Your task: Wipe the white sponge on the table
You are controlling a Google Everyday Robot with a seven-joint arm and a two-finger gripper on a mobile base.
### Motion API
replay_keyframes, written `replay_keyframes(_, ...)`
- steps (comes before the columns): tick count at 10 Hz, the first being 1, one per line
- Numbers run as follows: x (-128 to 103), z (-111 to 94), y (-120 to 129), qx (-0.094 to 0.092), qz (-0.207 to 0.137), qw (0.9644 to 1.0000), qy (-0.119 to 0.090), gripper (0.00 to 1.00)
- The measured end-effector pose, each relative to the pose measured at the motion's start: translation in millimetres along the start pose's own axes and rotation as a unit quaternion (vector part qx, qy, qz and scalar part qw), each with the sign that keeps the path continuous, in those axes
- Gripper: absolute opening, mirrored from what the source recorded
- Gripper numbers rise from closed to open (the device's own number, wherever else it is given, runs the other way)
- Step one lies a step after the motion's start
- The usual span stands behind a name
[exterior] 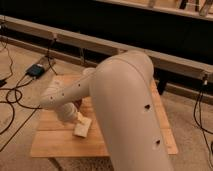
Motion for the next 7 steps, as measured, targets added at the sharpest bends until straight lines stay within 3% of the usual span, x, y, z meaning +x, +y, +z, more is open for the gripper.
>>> replay_keyframes(7,-1,12,0,0.013,-0.009,0.9998,-0.014,0.65)
